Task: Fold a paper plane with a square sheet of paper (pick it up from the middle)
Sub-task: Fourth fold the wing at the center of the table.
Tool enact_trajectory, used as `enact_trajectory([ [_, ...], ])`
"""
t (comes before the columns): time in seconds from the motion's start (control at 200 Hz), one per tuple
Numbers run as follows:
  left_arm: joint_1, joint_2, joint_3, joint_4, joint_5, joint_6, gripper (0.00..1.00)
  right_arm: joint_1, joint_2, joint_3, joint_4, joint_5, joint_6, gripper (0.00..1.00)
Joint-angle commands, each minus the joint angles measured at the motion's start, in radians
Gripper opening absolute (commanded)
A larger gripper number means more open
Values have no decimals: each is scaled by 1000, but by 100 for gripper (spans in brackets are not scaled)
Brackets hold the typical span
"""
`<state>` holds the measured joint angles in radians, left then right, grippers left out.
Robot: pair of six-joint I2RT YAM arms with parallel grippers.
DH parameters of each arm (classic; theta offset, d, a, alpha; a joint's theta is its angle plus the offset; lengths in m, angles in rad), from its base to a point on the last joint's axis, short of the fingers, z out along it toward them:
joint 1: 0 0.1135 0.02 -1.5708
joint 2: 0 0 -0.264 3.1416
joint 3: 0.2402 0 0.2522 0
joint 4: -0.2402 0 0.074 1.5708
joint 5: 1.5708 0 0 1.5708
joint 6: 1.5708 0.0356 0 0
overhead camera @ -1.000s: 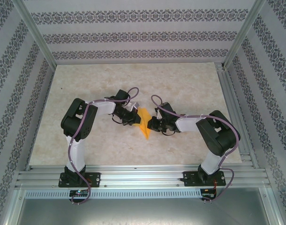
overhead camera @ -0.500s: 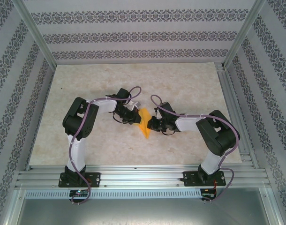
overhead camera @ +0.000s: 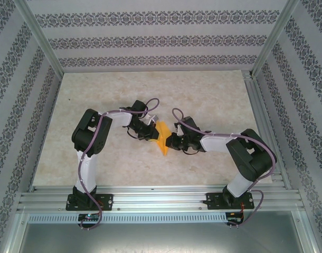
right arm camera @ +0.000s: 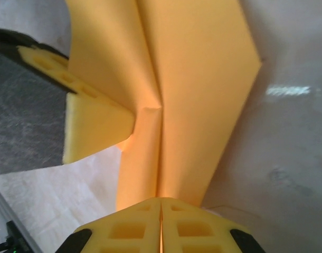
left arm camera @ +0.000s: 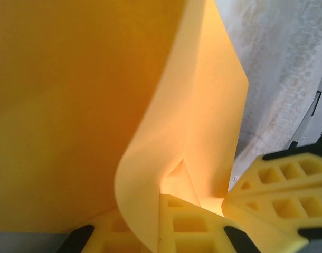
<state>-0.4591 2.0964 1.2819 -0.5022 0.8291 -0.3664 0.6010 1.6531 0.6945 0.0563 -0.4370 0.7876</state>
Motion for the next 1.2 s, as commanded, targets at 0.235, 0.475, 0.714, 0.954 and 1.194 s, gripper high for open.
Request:
enact_trajectory([
  [0.235, 3, 28, -1, 12, -1, 35, 7, 35, 49, -2, 157, -58, 85, 9],
  [0.475, 3, 15, -1, -2, -5, 43, 7, 27, 117, -20, 207, -97, 101, 9],
  [0.714, 4, 17, -4, -2, -10, 43, 7, 20, 134, -55, 257, -104, 120, 8],
  [0.954, 8, 20, -1, -8, -10, 46, 7, 20, 101, -93, 229, -112, 121, 8],
  [1.194, 8, 20, 2, -15, -10, 53, 7, 14, -20, 34, -15, -65, 16, 9],
])
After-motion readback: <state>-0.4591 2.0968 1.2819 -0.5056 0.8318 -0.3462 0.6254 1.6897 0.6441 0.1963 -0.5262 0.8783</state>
